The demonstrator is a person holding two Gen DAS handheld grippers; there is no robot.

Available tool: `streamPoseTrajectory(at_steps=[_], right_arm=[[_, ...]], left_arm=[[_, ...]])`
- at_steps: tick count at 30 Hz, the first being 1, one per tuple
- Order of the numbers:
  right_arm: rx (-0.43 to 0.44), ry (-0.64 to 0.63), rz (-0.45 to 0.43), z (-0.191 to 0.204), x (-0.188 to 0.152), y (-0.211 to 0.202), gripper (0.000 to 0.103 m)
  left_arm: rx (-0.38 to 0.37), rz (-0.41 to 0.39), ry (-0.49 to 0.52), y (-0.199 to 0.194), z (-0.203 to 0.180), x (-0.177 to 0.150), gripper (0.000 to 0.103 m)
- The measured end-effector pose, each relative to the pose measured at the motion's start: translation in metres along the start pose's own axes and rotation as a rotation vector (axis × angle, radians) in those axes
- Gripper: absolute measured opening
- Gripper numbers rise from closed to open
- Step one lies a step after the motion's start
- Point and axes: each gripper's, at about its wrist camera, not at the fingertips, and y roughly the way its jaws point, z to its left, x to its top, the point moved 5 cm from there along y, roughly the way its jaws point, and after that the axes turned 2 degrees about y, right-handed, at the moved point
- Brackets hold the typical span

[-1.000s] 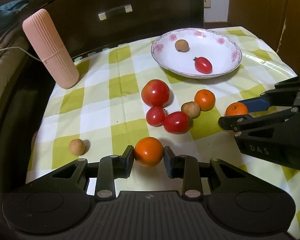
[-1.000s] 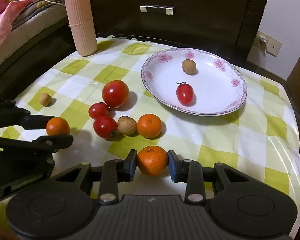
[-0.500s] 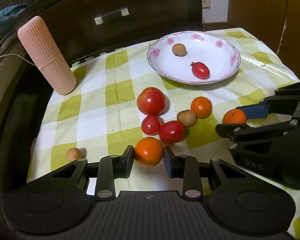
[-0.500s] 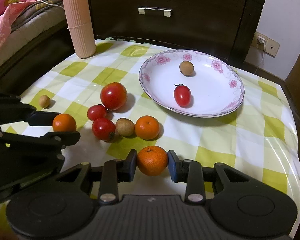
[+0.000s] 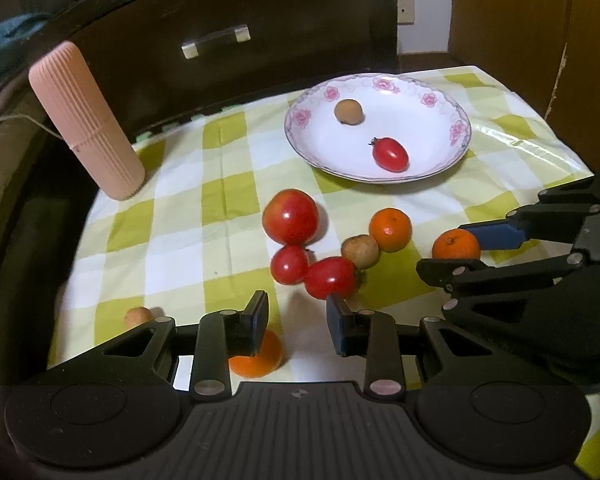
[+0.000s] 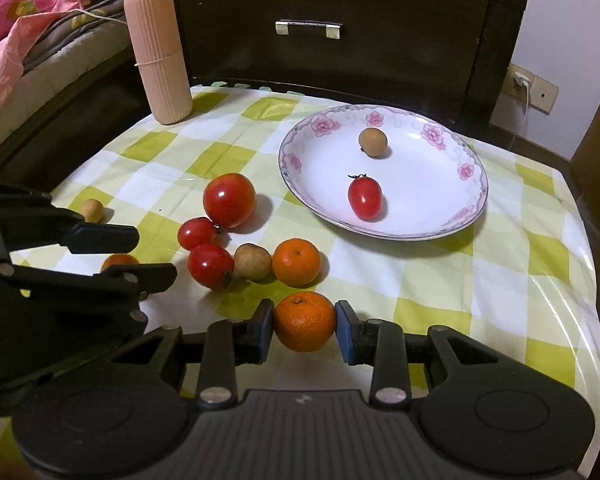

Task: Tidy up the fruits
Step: 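Grasp an orange cherry tomato with the left tool while the right tool holds the mandarin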

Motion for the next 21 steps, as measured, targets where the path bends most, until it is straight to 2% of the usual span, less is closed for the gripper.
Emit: streamPoseTrajectory(at_steps=[3,9,16,19,21], right_arm=[[-0.006,0.012,0.001,-0.006,0.0,0.0,0.031],[-0.013,0.049,0.007,-0.022,-0.006,-0.002,0.031],[-0.009,0.048,0.014,-0.024,-0.01,-0.002,0.031],[-0.008,0.049,0.019,-0.024,-0.011,-0.002,0.031],[-0.006,0.051,0.02,-0.025,-0.012,-0.002,0.031]], left_arm=[[-0.022,0.011,-0.035,-0.001,0.012,-0.006,0.042],[-0.057,-0.026,-0.065,-0.012,0.038,-0.025,0.045],[-0.098,-0.037,-0.019,-0.007,0.019,-0.022,0.053],[-0.05,-0.034,0.008,0.0,0.015,-0.021,0.056],[-0.044,-0.027,-0.011,0.005,0.019,-0.019,0.057]])
